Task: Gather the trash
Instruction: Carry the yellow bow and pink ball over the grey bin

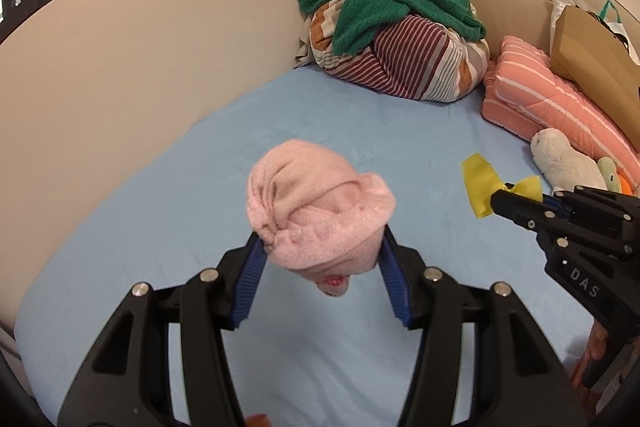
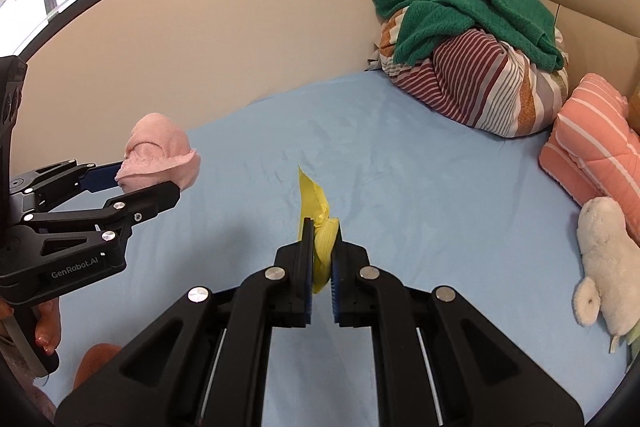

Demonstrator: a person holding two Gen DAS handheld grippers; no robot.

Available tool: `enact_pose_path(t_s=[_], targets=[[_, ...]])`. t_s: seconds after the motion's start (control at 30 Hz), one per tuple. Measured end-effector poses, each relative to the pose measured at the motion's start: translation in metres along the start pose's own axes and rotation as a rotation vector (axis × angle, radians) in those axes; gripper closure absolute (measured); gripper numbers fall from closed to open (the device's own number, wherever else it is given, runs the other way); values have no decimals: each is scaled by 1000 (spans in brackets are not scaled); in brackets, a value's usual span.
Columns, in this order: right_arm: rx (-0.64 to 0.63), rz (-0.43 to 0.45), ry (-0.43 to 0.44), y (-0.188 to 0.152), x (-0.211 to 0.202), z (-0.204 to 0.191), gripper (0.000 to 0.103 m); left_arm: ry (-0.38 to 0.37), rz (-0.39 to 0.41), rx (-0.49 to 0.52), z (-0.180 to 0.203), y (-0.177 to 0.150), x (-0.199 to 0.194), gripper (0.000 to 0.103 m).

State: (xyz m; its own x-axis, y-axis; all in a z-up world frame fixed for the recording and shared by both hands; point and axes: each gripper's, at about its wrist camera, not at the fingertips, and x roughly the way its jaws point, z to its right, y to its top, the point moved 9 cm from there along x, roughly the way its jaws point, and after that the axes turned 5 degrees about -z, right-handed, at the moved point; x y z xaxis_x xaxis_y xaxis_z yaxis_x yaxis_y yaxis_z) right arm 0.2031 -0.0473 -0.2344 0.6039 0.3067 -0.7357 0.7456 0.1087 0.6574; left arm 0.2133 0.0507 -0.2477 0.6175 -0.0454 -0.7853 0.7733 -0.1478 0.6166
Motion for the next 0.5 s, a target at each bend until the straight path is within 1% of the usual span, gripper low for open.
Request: enact_pose_path(t_s=[0.27,0.4,0.5], targets=[[-84,48,45,-13,-62,-62,97,77,37,-64,-31,-38,-78,49],[-121,63,105,-19,-84,-102,97,114,45,-104,-47,-60,-110,49],[-163,77,150,-25,-99,-135,97,157,60,-135,-61,-77,-137,49]])
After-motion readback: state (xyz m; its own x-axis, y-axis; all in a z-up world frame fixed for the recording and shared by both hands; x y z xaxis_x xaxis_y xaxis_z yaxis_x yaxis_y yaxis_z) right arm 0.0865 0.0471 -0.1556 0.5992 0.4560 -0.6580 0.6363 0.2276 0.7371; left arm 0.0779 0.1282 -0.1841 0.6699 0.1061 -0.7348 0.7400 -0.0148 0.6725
